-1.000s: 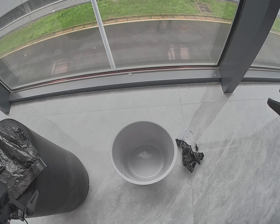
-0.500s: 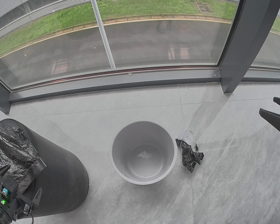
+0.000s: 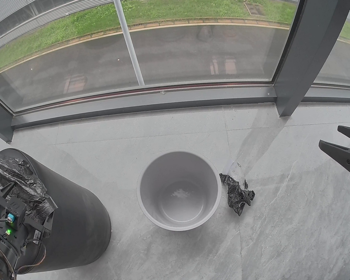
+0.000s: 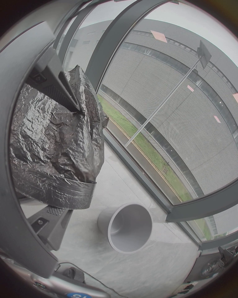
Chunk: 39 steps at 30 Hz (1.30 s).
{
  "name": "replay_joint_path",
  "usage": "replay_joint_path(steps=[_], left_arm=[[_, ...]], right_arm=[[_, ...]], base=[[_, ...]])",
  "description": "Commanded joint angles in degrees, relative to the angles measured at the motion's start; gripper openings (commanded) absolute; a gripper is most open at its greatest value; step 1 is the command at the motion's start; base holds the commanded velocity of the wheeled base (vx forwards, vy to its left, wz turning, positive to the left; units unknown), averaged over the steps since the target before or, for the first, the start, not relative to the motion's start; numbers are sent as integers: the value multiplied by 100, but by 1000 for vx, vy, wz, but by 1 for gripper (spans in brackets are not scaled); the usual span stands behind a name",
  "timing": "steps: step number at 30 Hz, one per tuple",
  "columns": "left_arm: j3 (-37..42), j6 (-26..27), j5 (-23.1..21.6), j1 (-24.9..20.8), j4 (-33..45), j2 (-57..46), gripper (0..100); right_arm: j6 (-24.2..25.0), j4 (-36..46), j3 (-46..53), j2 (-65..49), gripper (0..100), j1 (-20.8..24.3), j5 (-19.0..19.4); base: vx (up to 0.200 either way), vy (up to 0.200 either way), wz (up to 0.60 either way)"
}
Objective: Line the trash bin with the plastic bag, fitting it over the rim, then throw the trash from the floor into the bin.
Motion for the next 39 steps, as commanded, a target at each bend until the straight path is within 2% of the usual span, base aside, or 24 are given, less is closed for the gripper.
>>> replay_joint_path(steps=[1,10,17,18,29,33,34,36,37,38,39], left_arm=[[18,7,168,21,-301,553,100],[-34,-2,229,21,-354,518,100],[1,-45,238,21,-828,571,100],[1,-45,247,21,-872,562,0],[97,-81,265,-32,-872,509,0],[80,-344,221,-120,-881,360,0],[54,-529,212,-216,-881,307,0],[-105,-1320,221,-568,-890,175,0],[-360,-2111,247,-823,-881,105,0],[-553,-2629,256,-937,-881,61,0],[-861,-3385,265,-1025,-881,8,0]], right_arm=[[2,-44,0,201,100,10,1],[2,-79,18,315,100,10,1],[2,-123,79,315,100,10,10],[-7,-123,79,315,100,10,10],[-7,-132,79,280,100,10,10],[-7,-132,79,262,100,10,10],[-7,-123,79,262,100,10,10],[-16,-132,88,253,100,19,1],[-25,-132,88,245,100,28,1],[-25,-132,88,245,100,37,1],[-25,-132,79,236,100,46,-7]], base=[[0,0,0],[0,0,0],[0,0,0],[0,0,0],[0,0,0],[0,0,0],[0,0,0],[0,0,0],[0,0,0],[0,0,0],[0,0,0]])
